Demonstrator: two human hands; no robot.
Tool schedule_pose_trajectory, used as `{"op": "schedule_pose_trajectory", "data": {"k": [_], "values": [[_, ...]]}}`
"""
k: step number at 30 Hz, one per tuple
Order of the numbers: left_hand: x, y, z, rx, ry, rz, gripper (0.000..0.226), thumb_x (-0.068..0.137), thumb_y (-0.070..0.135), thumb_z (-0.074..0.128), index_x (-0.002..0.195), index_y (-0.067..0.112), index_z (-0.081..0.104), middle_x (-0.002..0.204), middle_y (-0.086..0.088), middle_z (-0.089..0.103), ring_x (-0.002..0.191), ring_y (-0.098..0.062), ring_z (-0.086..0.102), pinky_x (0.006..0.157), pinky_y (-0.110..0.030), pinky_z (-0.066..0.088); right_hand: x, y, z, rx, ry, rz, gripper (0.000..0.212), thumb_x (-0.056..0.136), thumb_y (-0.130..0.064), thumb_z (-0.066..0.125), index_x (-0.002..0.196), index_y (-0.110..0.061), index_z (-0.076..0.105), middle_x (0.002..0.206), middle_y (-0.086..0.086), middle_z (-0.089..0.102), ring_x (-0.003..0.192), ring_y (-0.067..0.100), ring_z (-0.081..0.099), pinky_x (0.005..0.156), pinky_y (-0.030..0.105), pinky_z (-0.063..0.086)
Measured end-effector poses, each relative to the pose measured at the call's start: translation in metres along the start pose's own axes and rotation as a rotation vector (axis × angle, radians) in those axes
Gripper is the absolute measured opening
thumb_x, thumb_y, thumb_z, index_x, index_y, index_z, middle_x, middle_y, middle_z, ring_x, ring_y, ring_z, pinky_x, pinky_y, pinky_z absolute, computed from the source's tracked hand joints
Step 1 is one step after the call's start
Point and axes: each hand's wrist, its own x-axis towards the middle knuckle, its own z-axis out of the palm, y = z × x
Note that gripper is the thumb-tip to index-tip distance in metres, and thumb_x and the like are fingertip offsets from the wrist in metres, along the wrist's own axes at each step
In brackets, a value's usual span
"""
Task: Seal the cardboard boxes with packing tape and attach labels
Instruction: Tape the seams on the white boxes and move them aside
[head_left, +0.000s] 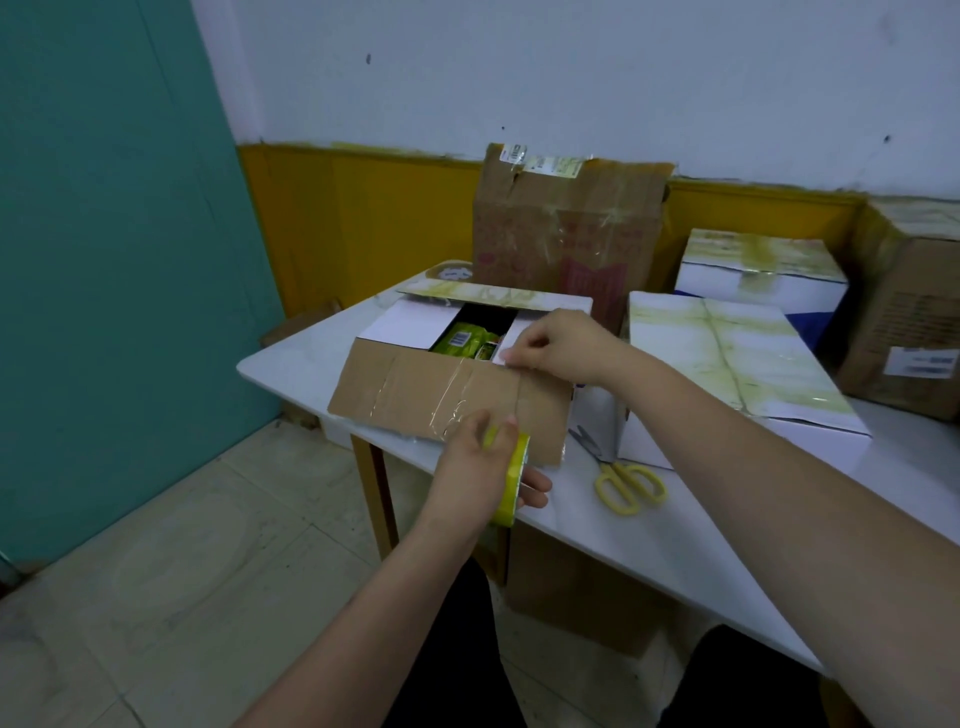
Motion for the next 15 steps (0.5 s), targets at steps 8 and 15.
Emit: {"op": "schedule_pose_trajectory", "data": {"k": [8,15], "values": [[0.0,0.006,-0.004,-0.013,0.061,-0.086,0.033,0.103,0.026,0.054,0.111,-0.006,0.056,0.054,-0.016,0.065,0.04,-0.019,0.063,0.039,-0.022,0.05,-0.002,0.003,0.021,-0.066,0.055,0.018,0.018,0.089,-0.03,0.074,0.097,-0.015,0.079,0.099,-0.001,0.075,0.083,0.005,0.059,0.075,0.026,0.049],[0.0,0.001,-0.01,-0.025,0.003,-0.226,0.03,0.101,0.028,0.054,0.09,0.001,0.051,0.055,-0.018,0.067,0.039,-0.019,0.062,0.041,-0.022,0.051,0.0,0.006,0.018,-0.024,0.02,0.047,0.015,0.087,-0.033,0.076,0.093,-0.02,0.079,0.083,-0.011,0.066,0.08,0.002,0.058,0.071,0.021,0.044]]}}
